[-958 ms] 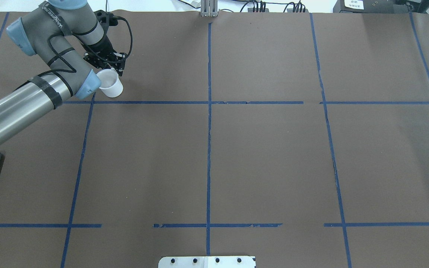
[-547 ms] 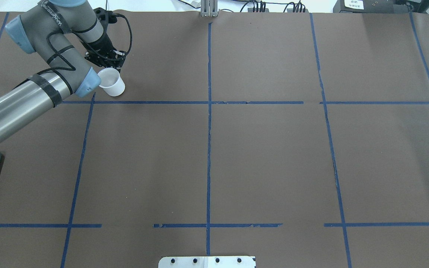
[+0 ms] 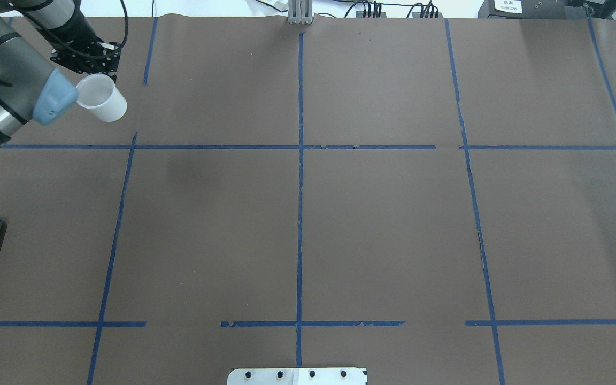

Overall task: Place cup on laptop
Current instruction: 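Lift the mug with the left gripper and carry it toward the silver laptop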

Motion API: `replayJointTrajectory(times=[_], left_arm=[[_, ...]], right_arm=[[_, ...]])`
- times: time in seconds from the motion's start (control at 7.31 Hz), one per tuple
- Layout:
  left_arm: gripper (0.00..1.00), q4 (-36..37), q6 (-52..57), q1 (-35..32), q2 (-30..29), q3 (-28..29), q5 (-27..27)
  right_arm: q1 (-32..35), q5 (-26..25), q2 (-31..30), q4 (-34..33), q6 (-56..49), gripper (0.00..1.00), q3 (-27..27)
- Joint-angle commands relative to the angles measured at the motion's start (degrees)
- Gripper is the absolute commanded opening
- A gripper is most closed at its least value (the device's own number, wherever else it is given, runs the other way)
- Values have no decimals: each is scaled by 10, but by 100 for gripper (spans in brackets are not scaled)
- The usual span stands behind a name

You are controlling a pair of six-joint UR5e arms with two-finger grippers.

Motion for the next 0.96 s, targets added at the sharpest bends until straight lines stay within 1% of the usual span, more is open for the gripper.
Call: replayJointTrajectory(times=[0.0,0.14,0.27,0.41,0.55,0.68,0.82], left_arm=[[0,32,-1,-11,118,-126,-1],[0,23,12,-12,188,-173,1],[0,8,60,-25,258,-205,0],[0,-12,79,-36,314,-221,0],[0,-86,79,-39,385,-228,-1],[0,-165,79,-43,443,-222,-1],[0,-216,79,-43,480,-210,-1]], right_arm=[[0,0,0,0,1,100,0],[0,0,0,0,0,100,0],[0,0,0,0,0,100,0],[0,0,0,0,0,100,0],[0,0,0,0,0,100,0],[0,0,0,0,0,100,0],[0,0,0,0,0,100,0]])
